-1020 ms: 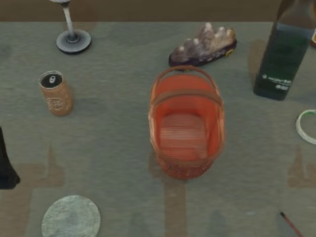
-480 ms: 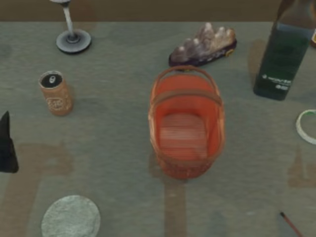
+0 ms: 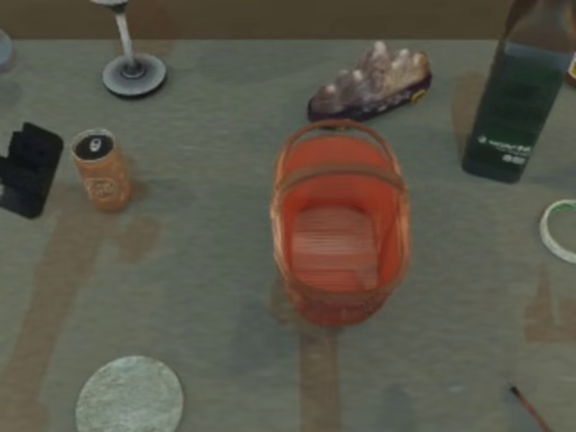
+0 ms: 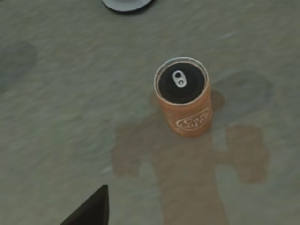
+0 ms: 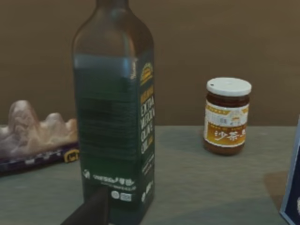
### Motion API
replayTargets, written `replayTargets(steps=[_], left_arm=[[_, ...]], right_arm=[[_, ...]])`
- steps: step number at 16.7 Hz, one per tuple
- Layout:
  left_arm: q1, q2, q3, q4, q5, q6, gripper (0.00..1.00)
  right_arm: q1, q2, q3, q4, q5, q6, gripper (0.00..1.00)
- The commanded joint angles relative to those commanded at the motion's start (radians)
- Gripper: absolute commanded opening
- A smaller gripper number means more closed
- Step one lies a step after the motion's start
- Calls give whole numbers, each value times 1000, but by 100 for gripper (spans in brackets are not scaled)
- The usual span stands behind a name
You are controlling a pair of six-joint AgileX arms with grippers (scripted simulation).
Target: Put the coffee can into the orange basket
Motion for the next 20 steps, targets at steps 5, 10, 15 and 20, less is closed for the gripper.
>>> replayTargets(steps=[5,10,15,20], left_arm=[[-16,523,446,-290,-8,163,100],[-15,975,835,-509,-26,293,100],[-5,1251,1087,-628,-45,367,100],[-2,1296,1129,-647,-49,379,100]], right_arm=[[0,0,0,0,0,0,100],[0,0,0,0,0,0,100],[0,0,0,0,0,0,100],[0,0,0,0,0,0,100]])
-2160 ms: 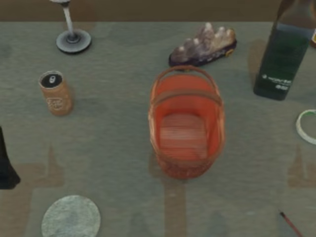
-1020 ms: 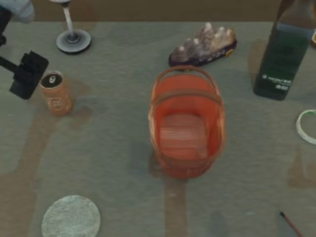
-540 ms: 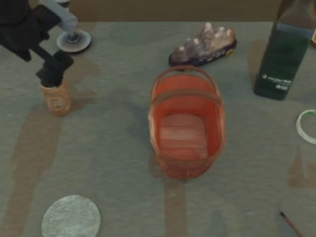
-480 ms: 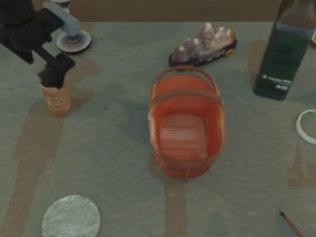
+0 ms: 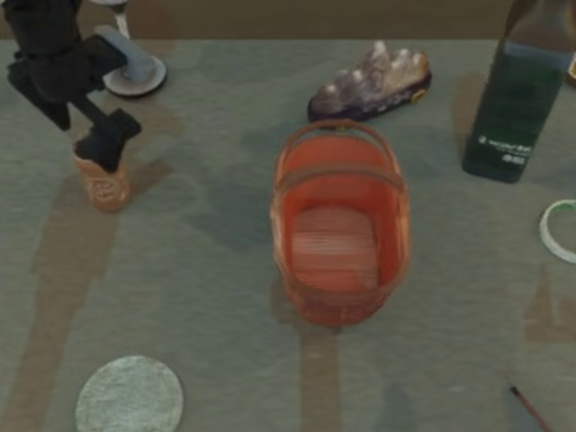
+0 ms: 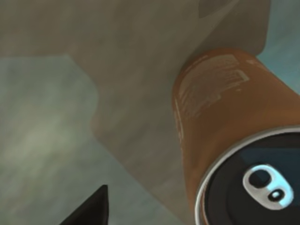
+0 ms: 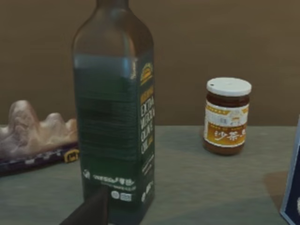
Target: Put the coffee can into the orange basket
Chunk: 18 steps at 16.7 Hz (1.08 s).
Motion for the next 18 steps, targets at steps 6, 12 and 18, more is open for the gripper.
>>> replayTargets(steps=[6,12,18], left_arm=[[-2,7,-69,76,0,-2,100],[1,23,-159,181,0,1,100],[1,23,-159,181,0,1,70]], right_arm=[[0,0,0,0,0,0,100],[0,0,0,0,0,0,100],[0,0,0,0,0,0,100]])
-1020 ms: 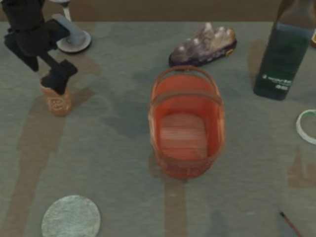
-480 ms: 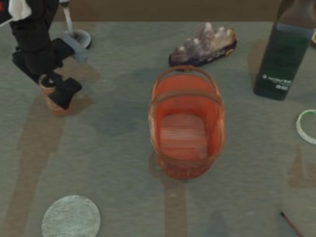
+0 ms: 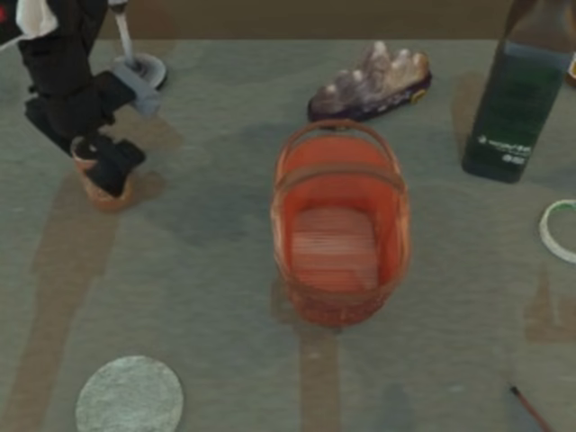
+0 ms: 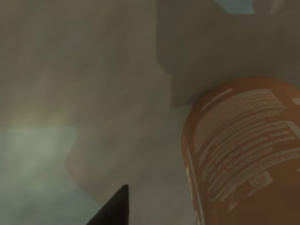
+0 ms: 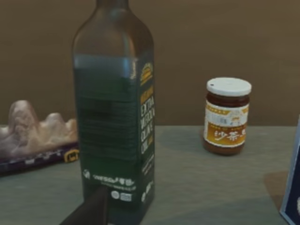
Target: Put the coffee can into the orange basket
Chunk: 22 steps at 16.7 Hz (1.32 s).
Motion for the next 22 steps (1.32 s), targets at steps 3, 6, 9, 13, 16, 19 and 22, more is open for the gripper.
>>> replayTargets(steps=[3,6,9,13,16,19,22], left_arm=[[0,0,0,0,0,0,47],[0,0,0,0,0,0,25],[0,0,0,0,0,0,2],[0,0,0,0,0,0,0],[0,0,0,0,0,0,0],[-3,-2,0,0,0,1,0],[-11,-8,-16,59,49,-22,0]], right_arm=[[0,0,0,0,0,0,100],[0,0,0,0,0,0,100],[0,0,0,0,0,0,100],[0,0,0,0,0,0,100],[0,0,0,0,0,0,100],[0,0,0,0,0,0,100],[0,0,0,0,0,0,100]])
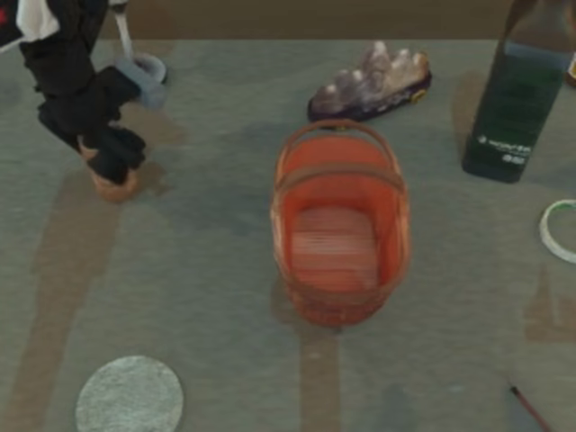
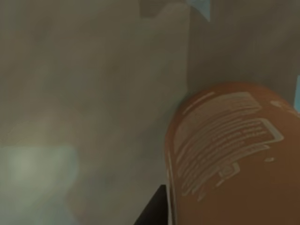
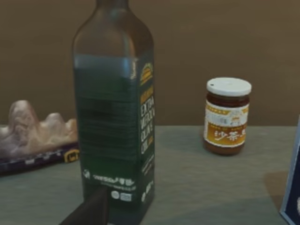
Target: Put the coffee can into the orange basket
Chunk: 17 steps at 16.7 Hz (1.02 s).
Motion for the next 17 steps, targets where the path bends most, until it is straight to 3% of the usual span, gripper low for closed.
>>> replayTargets(steps=[2,5,17], left_arm=[[-12,-12,-27,90,69,-33,0],[-38,-38,-90,295,217,-105,0],[-162,-214,-499,1486,987,-524,0]], right_arm=[[0,0,0,0,0,0,100],[0,0,0,0,0,0,100],[0,0,0,0,0,0,100]])
